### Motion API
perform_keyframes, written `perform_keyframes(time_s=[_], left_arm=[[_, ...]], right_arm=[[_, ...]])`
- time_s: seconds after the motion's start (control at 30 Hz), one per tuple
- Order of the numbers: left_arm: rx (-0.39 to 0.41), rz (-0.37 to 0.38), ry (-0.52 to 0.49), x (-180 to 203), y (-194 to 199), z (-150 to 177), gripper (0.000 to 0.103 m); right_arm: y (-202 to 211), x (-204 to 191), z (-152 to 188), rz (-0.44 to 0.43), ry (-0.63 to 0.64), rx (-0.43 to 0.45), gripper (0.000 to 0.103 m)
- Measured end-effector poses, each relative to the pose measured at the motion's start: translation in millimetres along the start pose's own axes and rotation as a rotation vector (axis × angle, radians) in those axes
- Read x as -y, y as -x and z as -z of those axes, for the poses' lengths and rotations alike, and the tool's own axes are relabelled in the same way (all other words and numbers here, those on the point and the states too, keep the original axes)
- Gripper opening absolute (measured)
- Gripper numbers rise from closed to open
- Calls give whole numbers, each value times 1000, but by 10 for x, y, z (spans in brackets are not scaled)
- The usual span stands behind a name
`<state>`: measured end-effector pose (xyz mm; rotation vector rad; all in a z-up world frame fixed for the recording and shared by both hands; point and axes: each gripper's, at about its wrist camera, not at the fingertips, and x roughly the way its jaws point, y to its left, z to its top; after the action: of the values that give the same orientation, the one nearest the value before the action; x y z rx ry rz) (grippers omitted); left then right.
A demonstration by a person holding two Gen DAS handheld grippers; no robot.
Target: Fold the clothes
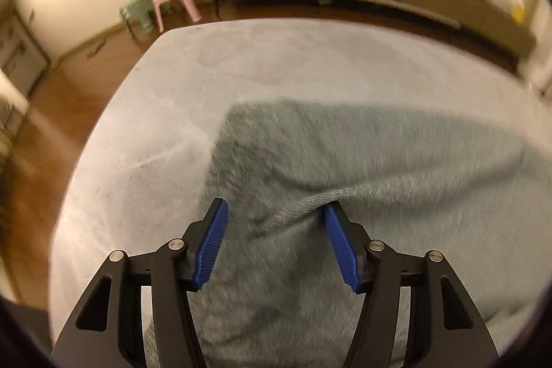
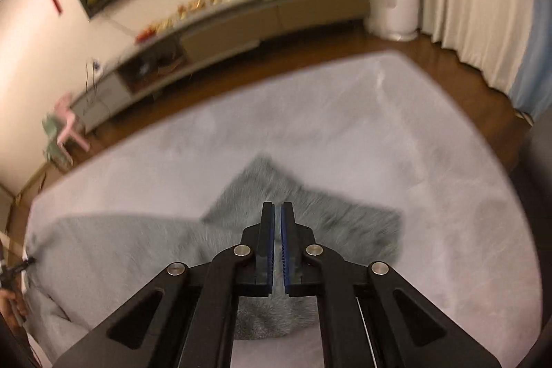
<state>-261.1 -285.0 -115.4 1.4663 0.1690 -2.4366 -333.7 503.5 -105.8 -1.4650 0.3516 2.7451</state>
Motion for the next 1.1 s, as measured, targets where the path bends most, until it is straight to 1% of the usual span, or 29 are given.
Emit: perform_keyframes(time_s=[0.03,0.07,0.13,0.17,0.2,0.27,0.33,0.37,0.43,0.47,0.53,0.57,0.67,0.73,0.77,0.8,0.83,0.87,0.9,0.93,0.97,1.03,1.1], left_arm=[[3,32,7,-32,20,-41,61],[7,46,2,-47,36,-77,62],[16,57,-24,-56,65,-144,65],[11,66,-40,-40,57,-155,68],[2,76,-59,-12,37,-154,68],[-15,65,-109,104,-27,-104,68],[-28,44,-153,215,-92,-58,68],[-30,29,-166,253,-119,-48,68],[-35,18,-160,259,-157,-64,68],[-38,21,-148,235,-168,-82,68],[-38,23,-117,164,-187,-122,68],[-40,28,-107,143,-196,-125,68],[-48,40,-94,123,-217,-110,68],[-50,31,-105,156,-225,-86,68],[-50,28,-106,169,-228,-77,68],[-50,25,-105,178,-231,-72,68],[-50,21,-104,184,-235,-68,68],[-50,19,-105,189,-239,-66,68],[-51,19,-105,187,-240,-68,68],[-55,20,-103,177,-240,-70,68],[-58,19,-99,159,-242,-74,68],[-59,4,-93,134,-251,-83,64],[-57,-15,-87,117,-260,-89,64]], right_arm=[[-2,1,-28,4,11,2,10],[-5,1,-57,9,21,4,17],[-10,2,-113,17,43,8,78],[-12,3,-141,22,54,10,80],[-15,3,-170,26,64,11,80],[-84,-30,-219,30,93,0,80],[-353,-179,-225,20,145,-64,80],[-433,-232,-231,30,169,-79,80],[-429,-271,-257,88,193,-51,80],[-323,-206,-255,87,151,-14,80],[-97,18,-188,48,19,43,80],[-13,143,-119,42,-34,52,80],[-7,398,33,118,-84,-5,80],[-86,509,114,150,-124,-41,79],[-137,546,151,161,-141,-62,77],[-151,531,168,181,-127,-59,70],[-164,516,185,202,-112,-57,42],[-158,498,194,206,-102,-54,30],[-116,477,190,182,-100,-50,10],[-39,445,177,165,-94,-39,7],[133,388,137,160,-77,-8,7],[565,265,15,146,-50,68,7],[1115,100,-166,127,-34,171,7]])
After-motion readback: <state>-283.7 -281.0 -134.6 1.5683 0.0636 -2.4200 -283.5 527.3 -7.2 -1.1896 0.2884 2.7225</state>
